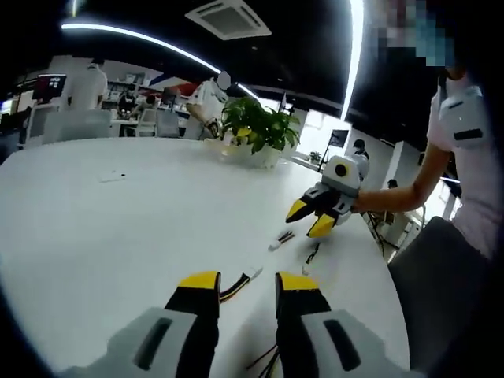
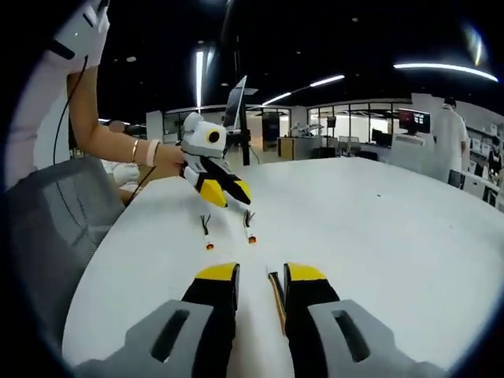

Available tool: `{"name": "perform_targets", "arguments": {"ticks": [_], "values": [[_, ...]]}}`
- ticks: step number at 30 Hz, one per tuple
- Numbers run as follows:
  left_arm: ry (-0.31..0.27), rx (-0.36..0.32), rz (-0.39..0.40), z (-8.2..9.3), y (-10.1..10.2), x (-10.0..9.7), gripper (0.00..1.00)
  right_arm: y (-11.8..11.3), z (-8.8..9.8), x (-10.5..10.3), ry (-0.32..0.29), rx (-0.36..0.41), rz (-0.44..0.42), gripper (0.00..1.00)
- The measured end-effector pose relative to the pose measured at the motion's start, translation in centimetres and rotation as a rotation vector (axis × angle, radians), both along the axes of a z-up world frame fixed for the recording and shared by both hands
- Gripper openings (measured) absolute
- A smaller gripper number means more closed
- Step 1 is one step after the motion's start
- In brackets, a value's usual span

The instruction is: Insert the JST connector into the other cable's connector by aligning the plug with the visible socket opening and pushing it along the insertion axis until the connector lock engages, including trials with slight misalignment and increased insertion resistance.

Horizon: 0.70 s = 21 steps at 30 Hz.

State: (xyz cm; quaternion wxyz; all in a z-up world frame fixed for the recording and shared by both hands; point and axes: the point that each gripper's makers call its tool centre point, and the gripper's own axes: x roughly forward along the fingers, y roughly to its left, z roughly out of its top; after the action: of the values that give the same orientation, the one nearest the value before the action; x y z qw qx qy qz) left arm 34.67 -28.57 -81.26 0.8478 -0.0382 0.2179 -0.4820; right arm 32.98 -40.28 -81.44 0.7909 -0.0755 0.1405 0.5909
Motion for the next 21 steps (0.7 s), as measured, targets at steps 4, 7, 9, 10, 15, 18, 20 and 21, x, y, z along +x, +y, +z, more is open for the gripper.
{"name": "perform_targets", "arguments": {"ticks": [4, 7, 9, 10, 15, 18, 20, 21], "values": [[-0.007, -0.003, -0.008, -0.1, -0.2, 0.1, 0.22, -0.1, -1.2, 0.5, 0.014, -0.028, -0.011, 0.18], [-0.025, -0.003, -0.017, -0.1, -0.4, 0.4, 0.22, 0.0, -1.5, 0.5, 0.004, -0.038, -0.003, 0.18], [-0.037, 0.003, -0.026, -0.3, -0.5, 0.6, 0.21, 0.1, -1.5, 0.5, 0.0, -0.033, 0.005, 0.18], [-0.037, 0.004, -0.028, -0.4, -0.5, 0.9, 0.2, 0.2, -1.5, 0.5, -0.001, -0.032, 0.007, 0.18], [-0.047, -0.024, -0.051, -0.4, -1.2, 1.1, 0.19, 0.4, -1.4, 1.2, 0.0, -0.008, -0.004, 0.17], [-0.058, -0.055, -0.078, -0.3, -1.8, 1.2, 0.19, 0.6, -1.2, 1.6, 0.015, 0.026, -0.013, 0.15], [-0.061, -0.082, -0.096, -0.3, -1.9, 1.4, 0.19, 0.7, -1.2, 1.6, 0.012, 0.034, -0.007, 0.15], [-0.059, -0.086, -0.101, -0.3, -1.9, 1.4, 0.19, 0.8, -1.3, 1.6, 0.014, 0.037, 0.0, 0.15]]}}
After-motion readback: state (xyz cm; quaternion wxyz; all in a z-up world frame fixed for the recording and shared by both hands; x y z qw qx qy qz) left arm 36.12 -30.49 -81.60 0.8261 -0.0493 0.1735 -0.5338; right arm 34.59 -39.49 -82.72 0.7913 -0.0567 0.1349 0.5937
